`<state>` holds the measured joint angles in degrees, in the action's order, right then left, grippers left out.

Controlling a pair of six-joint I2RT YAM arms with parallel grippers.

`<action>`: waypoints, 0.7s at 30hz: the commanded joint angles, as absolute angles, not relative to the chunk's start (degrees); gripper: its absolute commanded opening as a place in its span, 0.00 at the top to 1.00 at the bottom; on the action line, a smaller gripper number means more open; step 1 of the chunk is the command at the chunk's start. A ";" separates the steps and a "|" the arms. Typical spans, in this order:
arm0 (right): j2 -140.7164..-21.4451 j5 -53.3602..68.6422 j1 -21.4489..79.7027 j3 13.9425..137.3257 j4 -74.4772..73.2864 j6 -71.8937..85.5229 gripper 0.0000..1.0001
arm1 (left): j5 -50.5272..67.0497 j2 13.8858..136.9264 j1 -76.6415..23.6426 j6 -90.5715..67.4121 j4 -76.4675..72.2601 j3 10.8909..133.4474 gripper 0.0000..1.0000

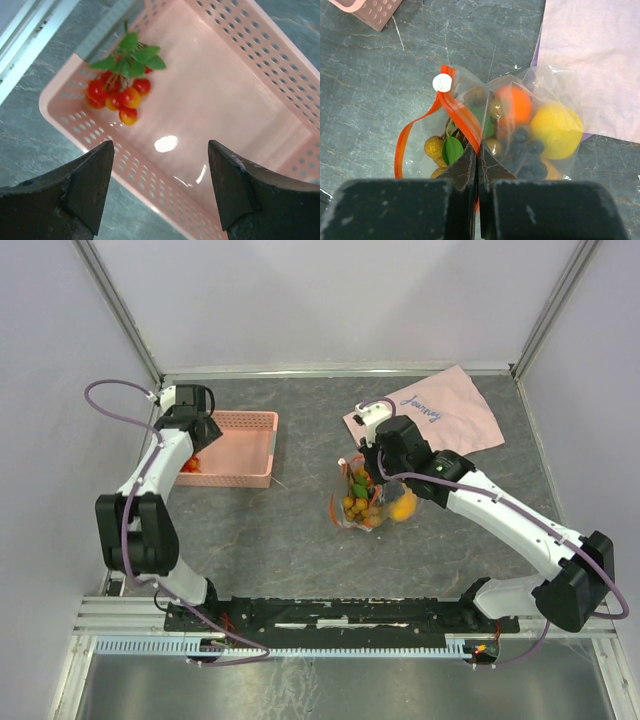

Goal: Place the food in the zip-top bag and seal the zipper
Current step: Pick up the fake fruit from the bin.

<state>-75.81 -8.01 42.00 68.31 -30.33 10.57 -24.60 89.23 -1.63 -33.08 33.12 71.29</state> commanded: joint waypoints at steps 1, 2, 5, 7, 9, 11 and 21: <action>-74.34 -7.02 42.14 67.42 -26.11 9.85 0.98 | -29.21 96.40 0.74 -31.24 33.44 78.08 0.19; -74.31 -7.10 42.11 67.34 -26.10 9.84 0.98 | -29.56 98.17 1.37 -31.02 33.76 79.26 0.19; -73.90 -7.21 42.15 66.83 -25.87 9.78 0.98 | -30.55 102.69 3.02 -30.40 33.91 81.65 0.19; -73.75 -7.20 42.16 66.65 -25.69 9.86 0.98 | -31.01 105.06 3.85 -29.83 33.61 82.65 0.20; -73.89 -7.21 42.10 66.48 -25.66 9.78 0.98 | -31.06 107.18 4.51 -28.86 33.07 83.47 0.20; -74.20 -7.12 42.12 66.45 -25.66 9.77 0.98 | -31.04 109.40 5.45 -28.49 33.27 84.57 0.20; -75.78 -7.01 42.13 66.55 -25.66 9.55 0.98 | -26.51 117.03 7.16 -23.80 32.56 89.56 0.22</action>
